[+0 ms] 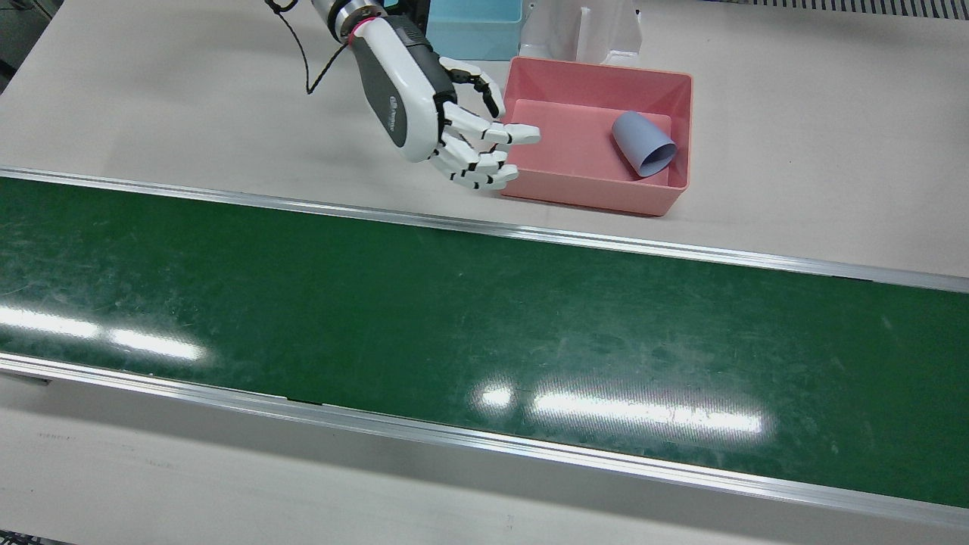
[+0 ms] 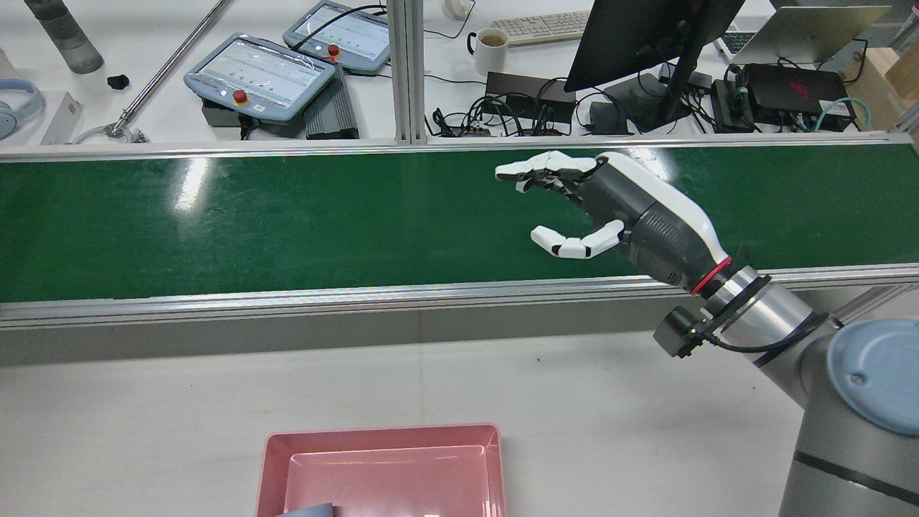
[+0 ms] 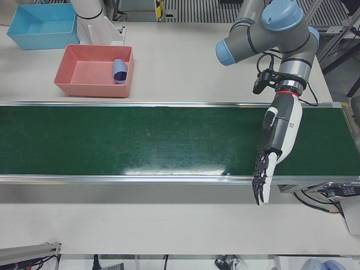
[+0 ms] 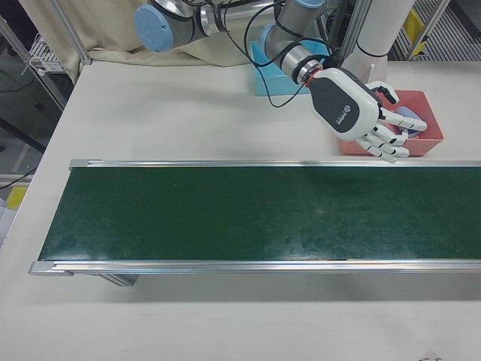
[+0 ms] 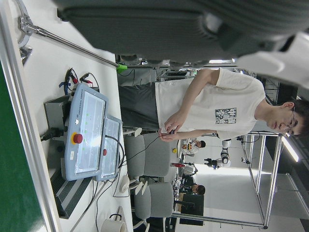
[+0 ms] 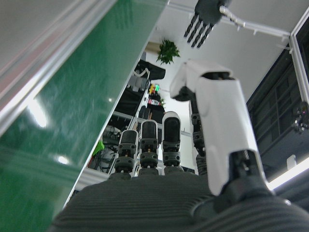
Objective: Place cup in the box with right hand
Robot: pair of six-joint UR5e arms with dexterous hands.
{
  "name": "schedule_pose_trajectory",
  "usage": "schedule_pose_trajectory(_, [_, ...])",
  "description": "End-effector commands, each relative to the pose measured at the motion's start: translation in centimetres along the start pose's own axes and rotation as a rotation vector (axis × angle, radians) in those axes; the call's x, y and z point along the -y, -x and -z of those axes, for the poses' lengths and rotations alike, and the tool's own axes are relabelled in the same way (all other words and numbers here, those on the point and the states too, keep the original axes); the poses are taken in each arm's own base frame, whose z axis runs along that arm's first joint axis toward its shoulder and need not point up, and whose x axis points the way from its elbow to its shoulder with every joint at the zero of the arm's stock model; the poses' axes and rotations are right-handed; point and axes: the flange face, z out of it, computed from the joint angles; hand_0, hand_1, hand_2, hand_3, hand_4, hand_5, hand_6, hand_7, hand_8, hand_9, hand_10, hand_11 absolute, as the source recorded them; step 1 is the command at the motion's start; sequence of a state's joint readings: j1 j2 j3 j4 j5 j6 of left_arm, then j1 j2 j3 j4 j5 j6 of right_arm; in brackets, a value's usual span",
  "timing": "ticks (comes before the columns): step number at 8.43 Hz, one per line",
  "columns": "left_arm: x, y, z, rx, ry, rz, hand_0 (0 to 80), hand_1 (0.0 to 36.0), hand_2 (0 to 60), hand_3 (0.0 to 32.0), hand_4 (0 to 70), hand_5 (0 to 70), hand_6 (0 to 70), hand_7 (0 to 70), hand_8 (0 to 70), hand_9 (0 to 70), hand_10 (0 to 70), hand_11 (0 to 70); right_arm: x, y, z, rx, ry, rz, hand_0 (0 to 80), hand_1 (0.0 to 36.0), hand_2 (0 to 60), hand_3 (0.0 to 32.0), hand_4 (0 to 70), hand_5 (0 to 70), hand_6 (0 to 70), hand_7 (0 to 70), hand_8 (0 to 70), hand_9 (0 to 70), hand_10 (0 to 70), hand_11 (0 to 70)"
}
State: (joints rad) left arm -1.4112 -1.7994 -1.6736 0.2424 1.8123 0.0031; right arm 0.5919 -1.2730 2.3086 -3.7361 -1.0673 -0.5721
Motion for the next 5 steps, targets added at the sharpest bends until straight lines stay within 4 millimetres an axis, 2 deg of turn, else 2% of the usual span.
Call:
schedule_pose_trajectory(1, [0.0, 0.0, 0.0, 0.001, 0.000, 0.000, 0.0, 0.0, 0.0, 0.0, 0.0, 0.0, 0.0, 0.0, 0.0, 0.0, 0.0, 0.0, 7.8, 10.6, 0.9, 0.196, -0.155, 0.057, 52.7, 10.9, 0.0, 0.0, 23.4, 6.4, 14.1, 59.4, 10.0, 23.1, 9.7, 15.8])
schedule_pose_trajectory(2, [0.0, 0.0, 0.0, 0.001, 0.000, 0.000, 0.0, 0.0, 0.0, 0.0, 0.0, 0.0, 0.0, 0.0, 0.0, 0.0, 0.0, 0.0, 11.3, 12.5, 1.3, 0.233, -0.219, 0.009, 52.2, 11.3, 0.0, 0.0, 25.4, 6.4, 14.1, 58.9, 10.4, 23.6, 10.0, 16.2])
schedule_pose_trajectory(3, [0.0, 0.0, 0.0, 0.001, 0.000, 0.000, 0.0, 0.0, 0.0, 0.0, 0.0, 0.0, 0.0, 0.0, 0.0, 0.0, 0.0, 0.0, 15.4, 15.3, 2.2, 0.295, -0.295, -0.041, 51.6, 11.1, 0.0, 0.0, 25.1, 6.2, 13.5, 55.7, 10.2, 22.8, 9.7, 15.7])
schedule_pose_trajectory(5, [0.0, 0.0, 0.0, 0.001, 0.000, 0.000, 0.0, 0.0, 0.0, 0.0, 0.0, 0.0, 0.0, 0.0, 0.0, 0.0, 0.0, 0.0, 21.6, 22.0, 5.8, 0.367, -0.414, -0.010, 47.1, 25.1, 50.5, 0.0, 15.3, 6.2, 14.1, 59.7, 10.0, 22.5, 8.5, 14.0])
